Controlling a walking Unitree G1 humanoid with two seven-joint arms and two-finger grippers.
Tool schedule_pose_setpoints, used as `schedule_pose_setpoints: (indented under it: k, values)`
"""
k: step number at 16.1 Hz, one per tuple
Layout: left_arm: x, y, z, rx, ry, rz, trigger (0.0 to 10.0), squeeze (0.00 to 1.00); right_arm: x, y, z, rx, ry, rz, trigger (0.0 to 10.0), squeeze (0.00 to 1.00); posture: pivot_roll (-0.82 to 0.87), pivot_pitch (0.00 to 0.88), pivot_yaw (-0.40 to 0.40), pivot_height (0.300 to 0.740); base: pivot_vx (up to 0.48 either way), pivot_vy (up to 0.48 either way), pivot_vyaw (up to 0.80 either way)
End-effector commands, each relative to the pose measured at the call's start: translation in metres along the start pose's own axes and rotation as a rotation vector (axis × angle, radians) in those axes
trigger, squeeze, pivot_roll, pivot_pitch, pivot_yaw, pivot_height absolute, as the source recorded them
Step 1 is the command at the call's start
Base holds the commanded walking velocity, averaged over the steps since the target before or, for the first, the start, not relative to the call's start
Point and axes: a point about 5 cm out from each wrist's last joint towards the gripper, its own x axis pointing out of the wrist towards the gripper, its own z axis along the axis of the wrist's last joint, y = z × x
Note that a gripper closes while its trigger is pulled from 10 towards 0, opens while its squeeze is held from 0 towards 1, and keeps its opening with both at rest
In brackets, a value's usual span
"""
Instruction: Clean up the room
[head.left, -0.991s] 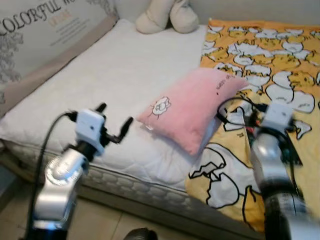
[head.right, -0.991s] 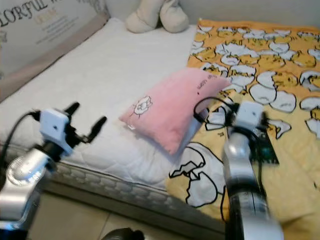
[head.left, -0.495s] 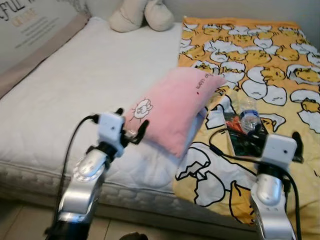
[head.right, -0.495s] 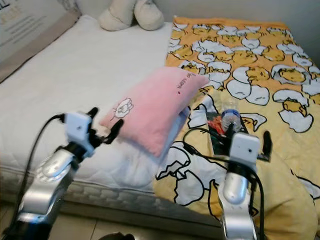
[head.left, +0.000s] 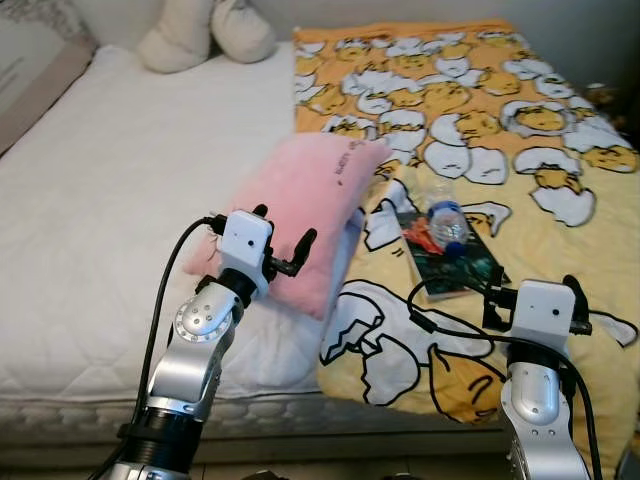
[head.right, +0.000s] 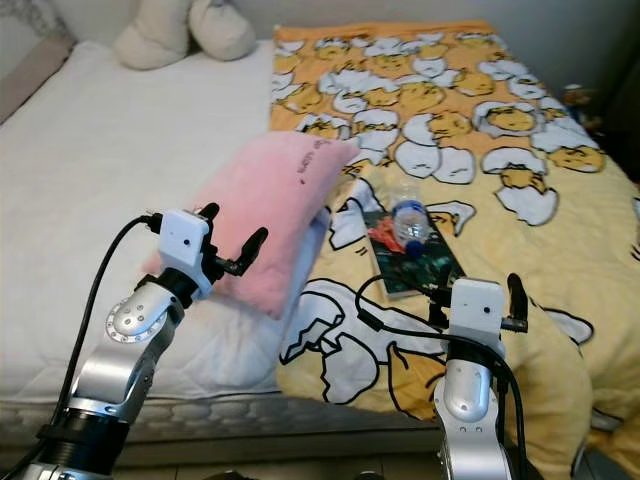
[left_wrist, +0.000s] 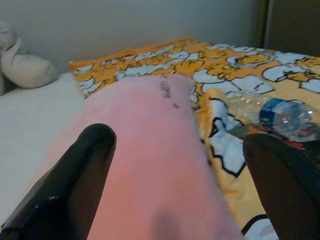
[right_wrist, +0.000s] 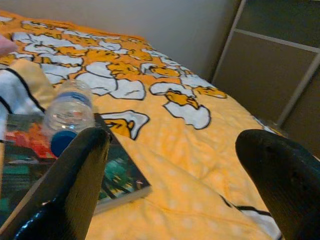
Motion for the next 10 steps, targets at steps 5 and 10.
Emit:
schedule_pose_setpoints:
  k: [5, 10]
  values:
    - [0.005, -0.009, 0.001, -0.034, -0.027, -0.018, 10.0, 0.0, 0.002, 0.004, 0.011, -0.005, -0.061, 0.062, 10.0, 0.0, -0.09, 0.006, 0.079, 0.74, 0.052, -0.43, -0.13]
    - [0.015, -0.011, 0.002, -0.043, -0.031, -0.023, 10.0, 0.0, -0.002, 0.011, 0.011, 0.015, -0.061, 0.113, 10.0, 0.0, -0.1, 0.005, 0.087, 0.74, 0.294, -0.376, 0.0]
